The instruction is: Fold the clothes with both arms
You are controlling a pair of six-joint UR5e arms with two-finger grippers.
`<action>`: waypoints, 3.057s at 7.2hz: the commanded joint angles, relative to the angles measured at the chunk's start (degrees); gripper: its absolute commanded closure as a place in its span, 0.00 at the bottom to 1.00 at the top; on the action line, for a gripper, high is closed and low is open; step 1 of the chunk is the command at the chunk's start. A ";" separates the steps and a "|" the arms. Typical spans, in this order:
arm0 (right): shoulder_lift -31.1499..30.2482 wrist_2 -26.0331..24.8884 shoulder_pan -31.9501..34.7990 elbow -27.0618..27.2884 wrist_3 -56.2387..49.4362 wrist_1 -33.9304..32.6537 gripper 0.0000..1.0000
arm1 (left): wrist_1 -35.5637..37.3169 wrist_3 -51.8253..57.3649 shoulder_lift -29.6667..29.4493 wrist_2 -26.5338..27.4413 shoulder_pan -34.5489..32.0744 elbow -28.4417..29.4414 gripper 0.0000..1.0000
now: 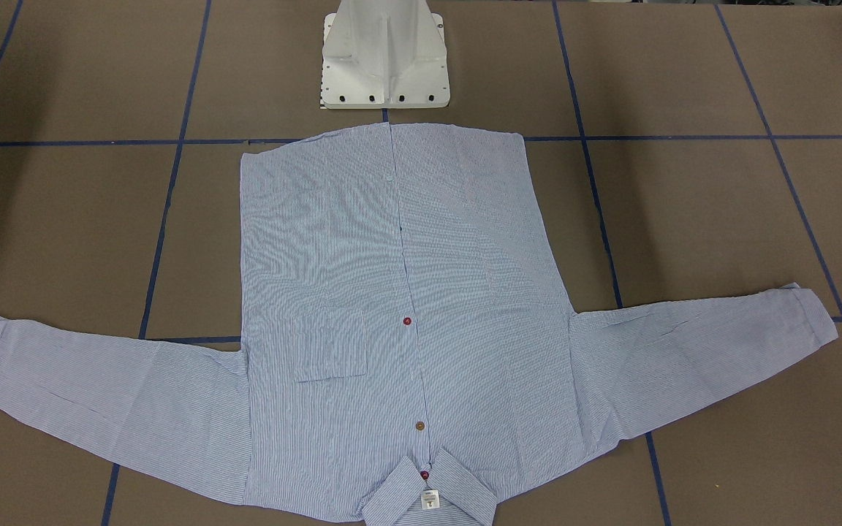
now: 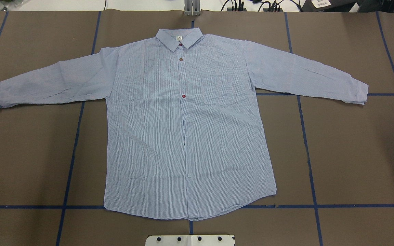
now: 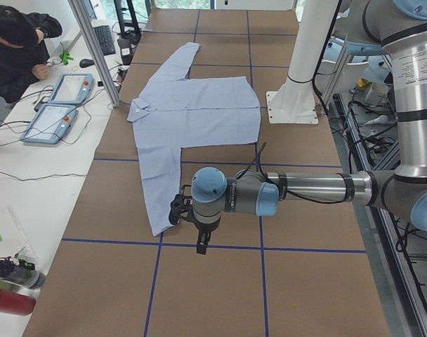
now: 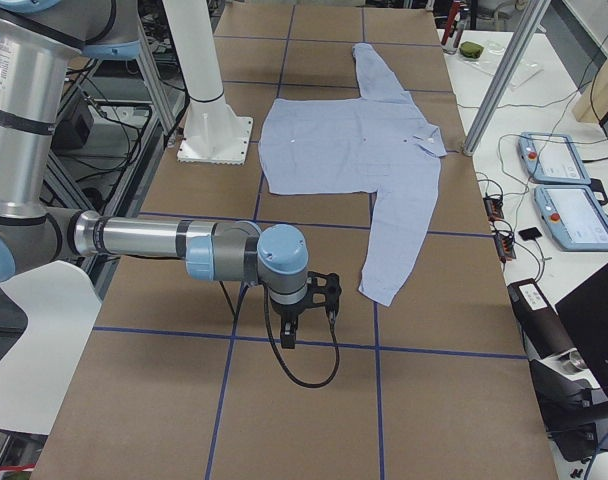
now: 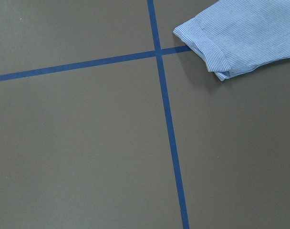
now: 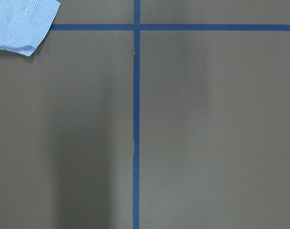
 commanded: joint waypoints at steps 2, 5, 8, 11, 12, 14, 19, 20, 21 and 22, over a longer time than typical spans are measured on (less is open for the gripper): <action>0.00 0.00 0.00 0.00 0.03 0.09 0.00 | -0.52 0.44 0.00 0.00 0.00 -0.26 0.00; 0.35 1.31 0.00 1.58 0.12 5.84 0.00 | -10.07 -0.26 -0.44 -0.09 -0.17 -0.87 0.00; 0.70 1.06 0.00 1.14 1.08 16.39 0.00 | -24.28 -0.18 -4.28 0.00 -0.97 -3.87 0.00; 1.49 0.27 0.00 1.84 4.95 20.46 0.00 | -28.92 -0.26 -8.96 -0.35 -0.88 -1.76 0.00; 1.84 0.79 -0.78 1.24 14.35 23.61 0.00 | -28.92 -0.09 -8.62 -0.53 -0.88 -1.67 0.00; 2.81 0.09 -9.97 0.71 32.82 31.42 0.00 | -29.00 0.00 -8.09 -0.61 -0.88 -1.67 0.00; 14.32 -16.81 -27.81 -19.58 58.68 55.69 0.04 | -29.00 0.26 -7.65 -0.62 -0.97 -1.93 0.00; 14.32 -20.70 -30.73 -19.69 62.14 55.81 0.10 | -29.00 0.35 -7.65 -0.62 -0.88 -1.85 0.00; 14.41 -24.48 -33.11 -21.34 62.87 55.90 0.16 | -29.00 0.35 -7.65 -0.62 -0.88 -1.85 0.00; 15.45 -27.48 -34.87 -22.49 62.96 55.81 0.18 | -29.44 0.35 -7.65 -0.62 -0.88 -1.76 0.00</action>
